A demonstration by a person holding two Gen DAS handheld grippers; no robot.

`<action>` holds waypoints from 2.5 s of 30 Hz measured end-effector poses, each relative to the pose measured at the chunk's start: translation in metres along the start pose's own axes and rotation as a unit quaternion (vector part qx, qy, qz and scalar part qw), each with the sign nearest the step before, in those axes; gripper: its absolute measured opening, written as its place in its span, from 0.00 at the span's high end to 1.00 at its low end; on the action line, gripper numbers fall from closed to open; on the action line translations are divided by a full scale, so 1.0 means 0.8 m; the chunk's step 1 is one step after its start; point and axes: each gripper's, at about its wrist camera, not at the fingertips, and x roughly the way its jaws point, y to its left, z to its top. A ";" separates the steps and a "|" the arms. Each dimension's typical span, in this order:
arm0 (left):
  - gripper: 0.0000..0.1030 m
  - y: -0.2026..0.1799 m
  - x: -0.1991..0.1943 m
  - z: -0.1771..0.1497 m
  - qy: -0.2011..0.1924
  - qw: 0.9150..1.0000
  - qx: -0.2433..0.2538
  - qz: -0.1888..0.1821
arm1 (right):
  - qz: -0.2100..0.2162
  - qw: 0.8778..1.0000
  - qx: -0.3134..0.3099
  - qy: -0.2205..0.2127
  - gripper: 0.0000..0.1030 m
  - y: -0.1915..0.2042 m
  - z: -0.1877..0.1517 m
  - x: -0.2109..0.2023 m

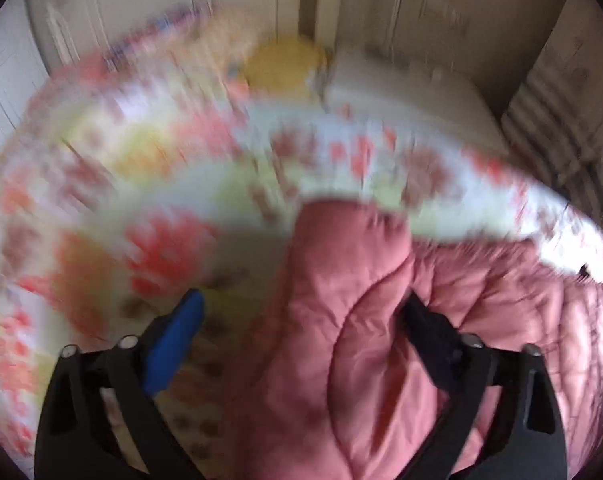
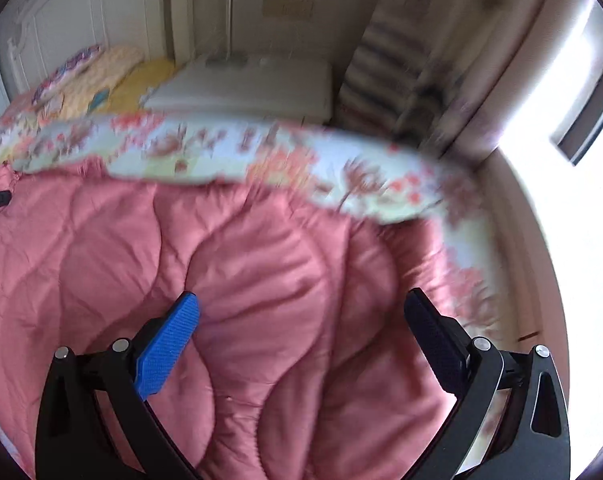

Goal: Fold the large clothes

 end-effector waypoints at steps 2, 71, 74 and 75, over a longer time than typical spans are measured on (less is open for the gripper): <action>0.09 -0.004 -0.049 0.007 -0.047 0.999 0.010 -0.016 | -0.006 1.000 0.000 -0.006 0.05 -0.005 0.004 -0.012; 0.02 -0.124 -0.119 -0.074 -0.060 0.994 0.085 -0.020 | 0.162 0.969 0.184 -0.010 0.05 -0.077 -0.247 -0.140; 0.02 -0.160 -0.113 -0.097 -0.038 0.992 0.117 -0.033 | 0.180 0.958 0.223 0.002 0.05 -0.075 -0.272 -0.136; 0.02 -0.169 -0.108 -0.105 -0.030 0.991 0.125 -0.027 | 0.197 0.951 0.240 0.003 0.05 -0.077 -0.280 -0.132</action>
